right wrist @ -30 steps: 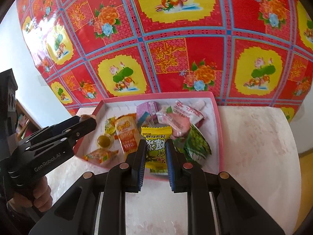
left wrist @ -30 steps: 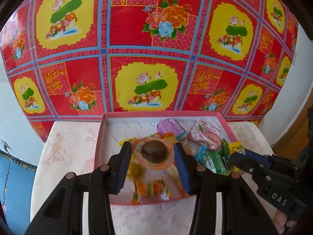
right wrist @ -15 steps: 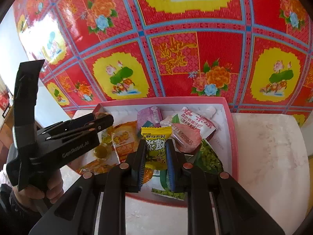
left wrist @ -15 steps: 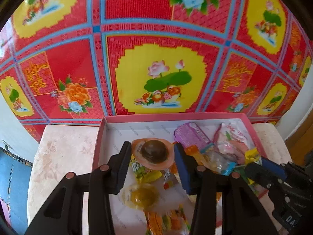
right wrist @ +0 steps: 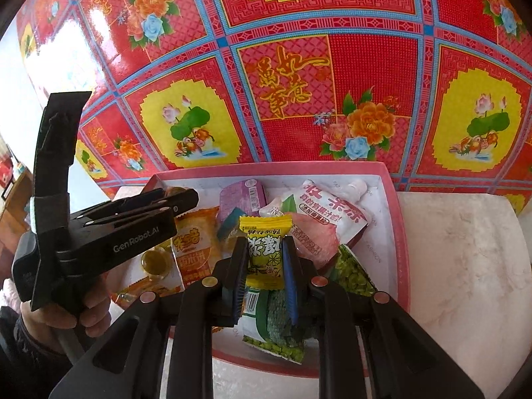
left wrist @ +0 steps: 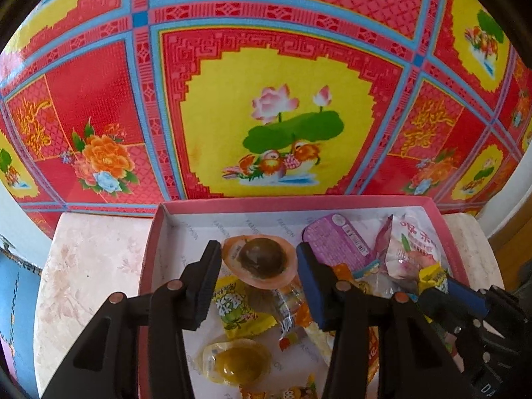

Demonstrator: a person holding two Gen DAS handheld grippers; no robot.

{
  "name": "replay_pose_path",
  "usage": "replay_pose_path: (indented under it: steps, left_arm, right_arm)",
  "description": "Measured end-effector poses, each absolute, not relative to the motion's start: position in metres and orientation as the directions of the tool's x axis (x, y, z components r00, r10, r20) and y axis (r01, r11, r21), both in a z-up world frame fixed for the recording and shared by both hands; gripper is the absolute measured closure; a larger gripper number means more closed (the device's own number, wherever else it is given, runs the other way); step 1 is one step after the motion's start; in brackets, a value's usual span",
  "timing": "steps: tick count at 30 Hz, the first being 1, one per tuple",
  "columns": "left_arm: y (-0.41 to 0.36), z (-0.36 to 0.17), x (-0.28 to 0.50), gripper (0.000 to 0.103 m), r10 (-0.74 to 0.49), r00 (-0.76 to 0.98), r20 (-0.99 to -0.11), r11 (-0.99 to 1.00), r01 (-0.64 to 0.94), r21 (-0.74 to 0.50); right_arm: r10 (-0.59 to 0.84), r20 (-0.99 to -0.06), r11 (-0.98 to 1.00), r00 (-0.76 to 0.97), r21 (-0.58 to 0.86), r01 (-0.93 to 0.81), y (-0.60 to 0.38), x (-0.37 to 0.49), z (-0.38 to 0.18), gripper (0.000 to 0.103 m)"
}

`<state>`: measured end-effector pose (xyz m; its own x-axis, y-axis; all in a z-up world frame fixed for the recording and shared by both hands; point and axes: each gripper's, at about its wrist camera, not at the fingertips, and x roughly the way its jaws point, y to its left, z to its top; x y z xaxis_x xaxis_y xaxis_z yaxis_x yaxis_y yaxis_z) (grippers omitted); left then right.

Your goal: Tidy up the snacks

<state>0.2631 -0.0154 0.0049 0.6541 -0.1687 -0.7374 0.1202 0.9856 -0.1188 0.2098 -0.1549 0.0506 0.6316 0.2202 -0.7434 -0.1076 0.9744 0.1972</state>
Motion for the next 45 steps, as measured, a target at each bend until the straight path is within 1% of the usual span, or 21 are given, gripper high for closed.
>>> replay_pose_path:
  steps: [3, 4, 5, 7, 15, 17, 21, 23, 31, 35, 41, 45]
  left_arm:
    - [-0.014, 0.004, 0.262, 0.052, -0.178, 0.648, -0.740, 0.984, 0.120, -0.131]
    - [-0.013, 0.004, 0.261, 0.050, -0.175, 0.649, -0.740, 0.984, 0.120, -0.128]
    - [-0.012, 0.004, 0.259, 0.047, -0.172, 0.651, -0.739, 0.985, 0.119, -0.124]
    - [-0.009, 0.006, 0.255, 0.045, -0.161, 0.659, -0.735, 0.987, 0.114, -0.113]
    - [-0.001, 0.017, 0.229, 0.044, -0.169, 0.672, -0.721, 0.986, 0.111, -0.127]
    - [0.001, 0.021, 0.220, 0.044, -0.169, 0.675, -0.718, 0.985, 0.107, -0.132]
    - [0.001, 0.027, 0.196, 0.044, -0.171, 0.678, -0.715, 0.985, 0.097, -0.143]
    - [0.003, 0.030, 0.186, 0.043, -0.172, 0.680, -0.712, 0.985, 0.095, -0.148]
    - [0.006, 0.044, 0.157, 0.032, -0.158, 0.694, -0.702, 0.987, 0.086, -0.137]
    - [0.001, 0.040, 0.149, 0.028, -0.147, 0.695, -0.704, 0.988, 0.073, -0.134]
    - [0.000, 0.035, 0.129, 0.025, -0.124, 0.684, -0.718, 0.991, 0.051, -0.123]
    - [-0.002, 0.025, 0.115, 0.024, -0.116, 0.668, -0.735, 0.992, 0.049, -0.112]
  right_arm:
    - [0.230, -0.738, 0.972, 0.635, 0.207, -0.113, -0.154, 0.208, 0.051, 0.081]
    - [0.229, -0.737, 0.972, 0.636, 0.205, -0.113, -0.153, 0.208, 0.052, 0.079]
    - [0.228, -0.736, 0.972, 0.637, 0.204, -0.112, -0.152, 0.208, 0.052, 0.075]
    - [0.235, -0.734, 0.971, 0.638, 0.209, -0.117, -0.151, 0.207, 0.053, 0.073]
    - [0.223, -0.722, 0.973, 0.655, 0.203, -0.108, -0.151, 0.196, 0.064, 0.061]
    - [0.218, -0.721, 0.974, 0.657, 0.200, -0.104, -0.151, 0.192, 0.067, 0.057]
    - [0.215, -0.714, 0.975, 0.666, 0.196, -0.105, -0.151, 0.183, 0.073, 0.053]
    - [0.210, -0.711, 0.976, 0.671, 0.193, -0.102, -0.152, 0.178, 0.076, 0.049]
    - [0.197, -0.702, 0.978, 0.684, 0.193, -0.084, -0.156, 0.158, 0.083, 0.047]
    - [0.188, -0.698, 0.979, 0.691, 0.187, -0.078, -0.157, 0.146, 0.086, 0.042]
    - [0.159, -0.706, 0.984, 0.690, 0.170, -0.052, -0.159, 0.128, 0.083, 0.037]
    - [0.147, -0.723, 0.986, 0.675, 0.164, -0.040, -0.160, 0.115, 0.075, 0.035]
